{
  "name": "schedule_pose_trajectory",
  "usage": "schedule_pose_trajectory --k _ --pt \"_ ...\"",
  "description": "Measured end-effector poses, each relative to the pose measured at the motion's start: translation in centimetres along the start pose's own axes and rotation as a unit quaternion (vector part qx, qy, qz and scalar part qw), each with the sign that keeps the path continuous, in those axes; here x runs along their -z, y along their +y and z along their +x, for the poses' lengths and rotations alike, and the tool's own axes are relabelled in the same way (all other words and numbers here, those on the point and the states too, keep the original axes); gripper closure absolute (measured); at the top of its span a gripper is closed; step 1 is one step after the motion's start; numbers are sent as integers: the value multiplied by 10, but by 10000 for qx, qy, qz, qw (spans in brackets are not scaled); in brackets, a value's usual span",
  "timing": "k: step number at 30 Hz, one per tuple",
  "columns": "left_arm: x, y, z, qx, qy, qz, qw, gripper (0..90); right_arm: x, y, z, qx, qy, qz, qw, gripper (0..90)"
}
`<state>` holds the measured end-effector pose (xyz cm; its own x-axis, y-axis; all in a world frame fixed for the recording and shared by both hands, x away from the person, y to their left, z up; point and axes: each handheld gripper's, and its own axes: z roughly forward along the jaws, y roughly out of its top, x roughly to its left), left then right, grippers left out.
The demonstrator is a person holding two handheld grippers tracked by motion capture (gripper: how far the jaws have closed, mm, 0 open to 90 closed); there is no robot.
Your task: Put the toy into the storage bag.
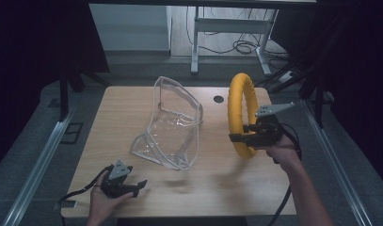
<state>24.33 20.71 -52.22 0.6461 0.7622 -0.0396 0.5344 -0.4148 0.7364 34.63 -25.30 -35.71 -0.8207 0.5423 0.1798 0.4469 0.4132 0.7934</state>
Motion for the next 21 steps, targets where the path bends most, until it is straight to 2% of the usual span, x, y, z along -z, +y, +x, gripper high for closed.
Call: schedule_pose_trajectory --k 6,21 --pt "0 0 0 -1 7 -5 10000 213 0 4 3 17 26 -95 10000 514" --pt "0 0 0 21 6 -21 10000 213 -1 30 18 251 151 -416 9987 514"
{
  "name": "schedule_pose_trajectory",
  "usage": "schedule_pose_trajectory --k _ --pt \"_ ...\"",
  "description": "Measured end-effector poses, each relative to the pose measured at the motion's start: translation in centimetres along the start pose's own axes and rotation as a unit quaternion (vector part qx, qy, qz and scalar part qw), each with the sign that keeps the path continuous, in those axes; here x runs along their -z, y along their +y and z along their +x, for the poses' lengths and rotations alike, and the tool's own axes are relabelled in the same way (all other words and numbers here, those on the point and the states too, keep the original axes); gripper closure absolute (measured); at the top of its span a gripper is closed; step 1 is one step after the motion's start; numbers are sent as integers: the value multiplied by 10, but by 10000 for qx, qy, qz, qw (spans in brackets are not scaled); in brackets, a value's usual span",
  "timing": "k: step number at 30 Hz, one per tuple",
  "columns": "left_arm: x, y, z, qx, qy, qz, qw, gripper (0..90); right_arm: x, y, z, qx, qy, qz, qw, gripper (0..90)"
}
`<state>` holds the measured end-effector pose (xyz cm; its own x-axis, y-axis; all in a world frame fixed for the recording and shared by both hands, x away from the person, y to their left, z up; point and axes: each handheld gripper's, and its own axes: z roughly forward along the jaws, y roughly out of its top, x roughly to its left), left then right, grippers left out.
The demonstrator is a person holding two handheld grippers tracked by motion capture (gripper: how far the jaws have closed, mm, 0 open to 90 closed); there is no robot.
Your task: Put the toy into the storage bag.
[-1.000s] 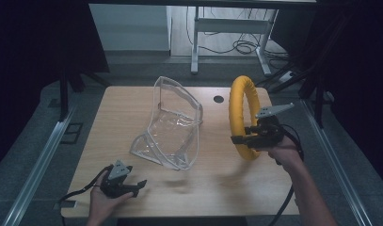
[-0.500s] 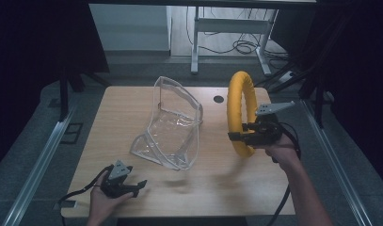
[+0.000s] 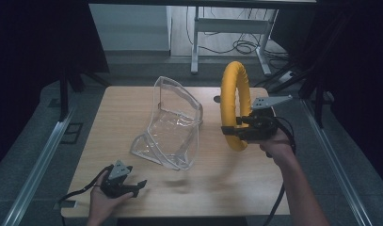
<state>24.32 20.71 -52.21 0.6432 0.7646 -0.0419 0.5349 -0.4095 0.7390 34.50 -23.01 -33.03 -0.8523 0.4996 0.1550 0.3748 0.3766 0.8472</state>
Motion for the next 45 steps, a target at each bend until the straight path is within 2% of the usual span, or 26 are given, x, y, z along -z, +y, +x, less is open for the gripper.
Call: schedule_pose_trajectory --k 15,28,45 --pt "0 0 0 -2 -3 -1 10000 214 -8 17 8 102 144 -181 9997 513" --pt "0 0 0 -5 -15 -7 10000 213 -14 27 11 111 259 -235 9993 513" --pt "1 1 0 10 -21 -23 10000 214 -15 45 20 205 378 -417 9982 512"
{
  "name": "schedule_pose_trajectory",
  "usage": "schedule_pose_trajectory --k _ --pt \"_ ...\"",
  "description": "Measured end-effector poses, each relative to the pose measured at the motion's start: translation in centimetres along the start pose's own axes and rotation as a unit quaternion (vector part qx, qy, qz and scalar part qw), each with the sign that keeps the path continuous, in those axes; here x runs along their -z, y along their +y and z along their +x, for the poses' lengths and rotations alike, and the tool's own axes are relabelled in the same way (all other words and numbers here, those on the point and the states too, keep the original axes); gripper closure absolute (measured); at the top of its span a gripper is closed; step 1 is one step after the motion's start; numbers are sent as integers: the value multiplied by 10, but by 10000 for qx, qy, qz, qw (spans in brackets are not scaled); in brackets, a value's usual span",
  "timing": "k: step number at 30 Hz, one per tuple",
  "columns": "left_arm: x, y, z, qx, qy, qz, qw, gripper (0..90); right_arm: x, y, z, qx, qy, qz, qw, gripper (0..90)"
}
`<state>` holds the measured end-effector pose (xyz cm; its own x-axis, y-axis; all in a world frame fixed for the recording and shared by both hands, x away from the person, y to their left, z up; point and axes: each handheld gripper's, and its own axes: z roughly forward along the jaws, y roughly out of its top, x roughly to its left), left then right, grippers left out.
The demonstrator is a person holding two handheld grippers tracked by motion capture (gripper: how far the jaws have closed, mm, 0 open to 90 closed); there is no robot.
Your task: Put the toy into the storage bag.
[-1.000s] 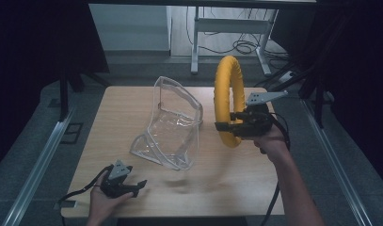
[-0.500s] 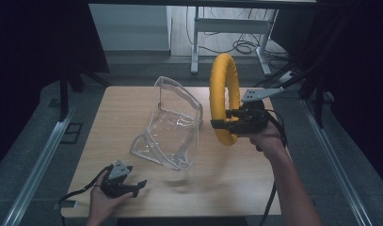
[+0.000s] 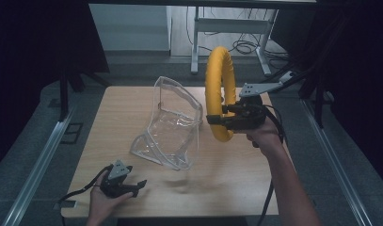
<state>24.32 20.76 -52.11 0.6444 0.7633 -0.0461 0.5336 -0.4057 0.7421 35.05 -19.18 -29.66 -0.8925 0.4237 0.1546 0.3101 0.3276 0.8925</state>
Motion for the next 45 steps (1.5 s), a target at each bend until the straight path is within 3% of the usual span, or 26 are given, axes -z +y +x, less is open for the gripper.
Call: schedule_pose_trajectory --k 29,45 --pt "0 0 0 -9 -5 17 10000 214 -7 38 22 306 234 -312 9988 511" --pt "1 0 1 -20 -13 23 10000 214 -24 65 43 538 547 -463 9960 510"
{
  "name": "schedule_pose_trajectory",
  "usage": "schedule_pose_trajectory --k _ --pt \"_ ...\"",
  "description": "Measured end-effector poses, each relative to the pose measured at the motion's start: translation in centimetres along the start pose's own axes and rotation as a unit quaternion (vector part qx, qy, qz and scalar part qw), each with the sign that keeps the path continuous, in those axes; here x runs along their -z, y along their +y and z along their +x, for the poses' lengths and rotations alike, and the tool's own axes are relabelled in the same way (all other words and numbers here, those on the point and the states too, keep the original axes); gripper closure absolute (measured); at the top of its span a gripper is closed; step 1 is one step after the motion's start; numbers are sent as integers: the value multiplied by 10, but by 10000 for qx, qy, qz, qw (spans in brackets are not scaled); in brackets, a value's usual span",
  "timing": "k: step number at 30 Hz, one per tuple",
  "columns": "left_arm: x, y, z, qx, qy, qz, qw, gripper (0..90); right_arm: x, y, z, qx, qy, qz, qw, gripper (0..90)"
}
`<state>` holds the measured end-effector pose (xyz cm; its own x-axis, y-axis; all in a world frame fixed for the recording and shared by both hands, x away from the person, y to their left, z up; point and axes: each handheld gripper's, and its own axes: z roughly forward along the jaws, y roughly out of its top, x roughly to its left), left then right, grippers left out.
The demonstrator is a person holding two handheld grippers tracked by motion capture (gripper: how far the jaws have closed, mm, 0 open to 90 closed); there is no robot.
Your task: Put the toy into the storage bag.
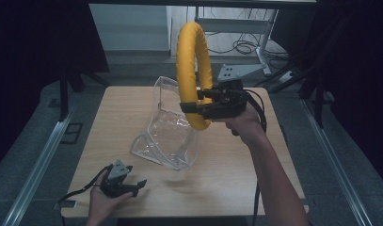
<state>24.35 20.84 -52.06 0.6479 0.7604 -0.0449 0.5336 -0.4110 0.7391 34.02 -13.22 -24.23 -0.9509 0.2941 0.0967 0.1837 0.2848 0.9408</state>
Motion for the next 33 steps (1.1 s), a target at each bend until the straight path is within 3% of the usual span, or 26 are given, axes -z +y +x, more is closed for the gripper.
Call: schedule_pose_trajectory --k 16,33 --pt "0 0 0 -1 10 -1 10000 214 -23 9 11 120 306 -30 9995 510" --pt "-1 0 1 7 28 59 10000 215 -44 1 12 45 605 110 9981 510"
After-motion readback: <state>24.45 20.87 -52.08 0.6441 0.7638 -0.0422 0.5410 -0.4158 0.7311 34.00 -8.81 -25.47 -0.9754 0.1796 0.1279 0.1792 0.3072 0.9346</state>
